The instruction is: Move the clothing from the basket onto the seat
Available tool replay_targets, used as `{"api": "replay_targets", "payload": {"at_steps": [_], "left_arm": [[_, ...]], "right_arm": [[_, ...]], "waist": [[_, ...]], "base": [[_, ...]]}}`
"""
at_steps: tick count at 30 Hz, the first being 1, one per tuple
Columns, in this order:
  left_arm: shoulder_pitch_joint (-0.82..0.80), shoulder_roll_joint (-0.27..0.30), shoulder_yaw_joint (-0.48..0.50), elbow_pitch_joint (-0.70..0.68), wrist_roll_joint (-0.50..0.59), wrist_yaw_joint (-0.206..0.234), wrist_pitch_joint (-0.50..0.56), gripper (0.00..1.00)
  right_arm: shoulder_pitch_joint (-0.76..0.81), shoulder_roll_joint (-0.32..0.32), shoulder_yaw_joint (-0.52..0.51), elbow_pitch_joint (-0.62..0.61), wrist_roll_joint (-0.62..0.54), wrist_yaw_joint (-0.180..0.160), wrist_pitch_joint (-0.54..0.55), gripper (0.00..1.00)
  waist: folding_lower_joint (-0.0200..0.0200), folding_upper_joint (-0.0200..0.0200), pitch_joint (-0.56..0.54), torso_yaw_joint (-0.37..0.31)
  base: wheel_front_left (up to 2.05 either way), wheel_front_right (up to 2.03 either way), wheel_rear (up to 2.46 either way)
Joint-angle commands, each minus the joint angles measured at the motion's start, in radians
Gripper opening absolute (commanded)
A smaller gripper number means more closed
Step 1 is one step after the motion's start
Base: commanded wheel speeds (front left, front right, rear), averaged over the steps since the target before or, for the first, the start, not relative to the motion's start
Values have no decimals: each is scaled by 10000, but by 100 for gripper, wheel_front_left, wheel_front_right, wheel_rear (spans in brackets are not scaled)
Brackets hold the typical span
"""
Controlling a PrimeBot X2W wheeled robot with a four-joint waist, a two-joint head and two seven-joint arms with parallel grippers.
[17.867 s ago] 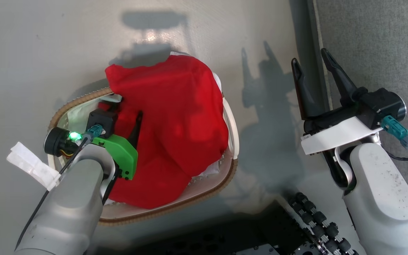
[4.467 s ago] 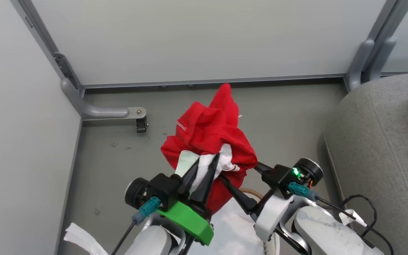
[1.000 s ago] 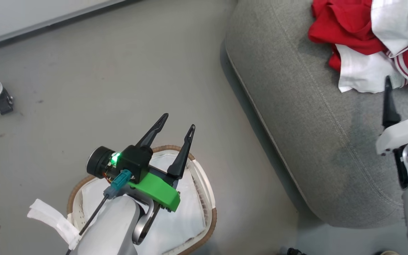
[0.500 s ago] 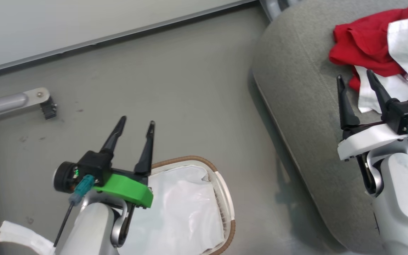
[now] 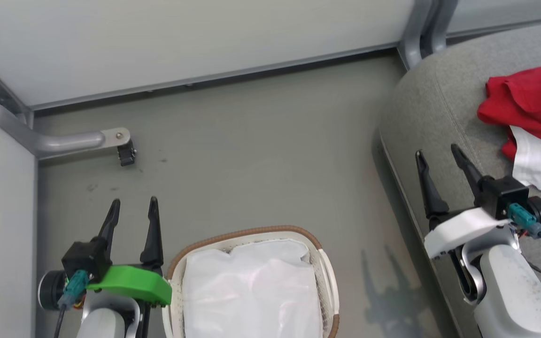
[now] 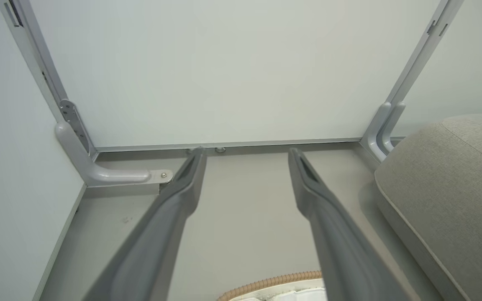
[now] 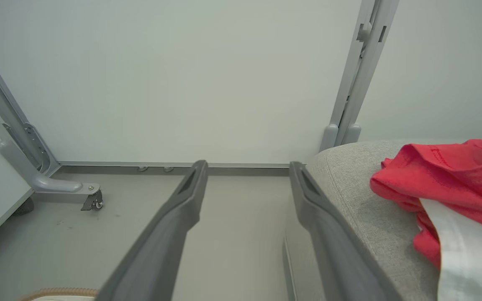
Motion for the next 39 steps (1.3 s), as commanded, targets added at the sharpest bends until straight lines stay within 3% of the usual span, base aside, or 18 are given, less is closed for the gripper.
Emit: {"api": "replay_targets", "payload": {"at_steps": [1, 14, 21, 22, 25, 39], "left_arm": [[240, 4, 58, 71, 19, -25, 7, 100], [1358, -12, 489, 320, -116, -26, 7, 100], [1725, -14, 352, 286, -730, -26, 7, 100], [1637, -36, 322, 323, -760, 2, 1, 0], [1657, -67, 310, 543, -817, 2, 19, 0], [1455, -57, 586, 250, -3232, -2, 715, 0]], "right_arm": [[262, -38, 7, 12, 64, -14, -21, 100], [1495, 77, -64, 66, 217, -14, -20, 100], [1908, 130, -163, 167, 248, -14, -20, 100], [1805, 145, -139, 166, 183, 0, 3, 0], [1923, 230, -146, 393, 239, 0, 48, 0], [1978, 295, -428, 99, 2903, -2, 758, 0]], "waist": [[0, 0, -447, 328], [0, 0, -1406, 441], [0, 0, -1701, 509], [0, 0, -1674, 485], [0, 0, -1681, 485], [0, 0, -1717, 497]], "base": [[0, 0, 0], [0, 0, 0], [0, 0, 0], [0, 0, 0], [0, 0, 0], [0, 0, 0]]}}
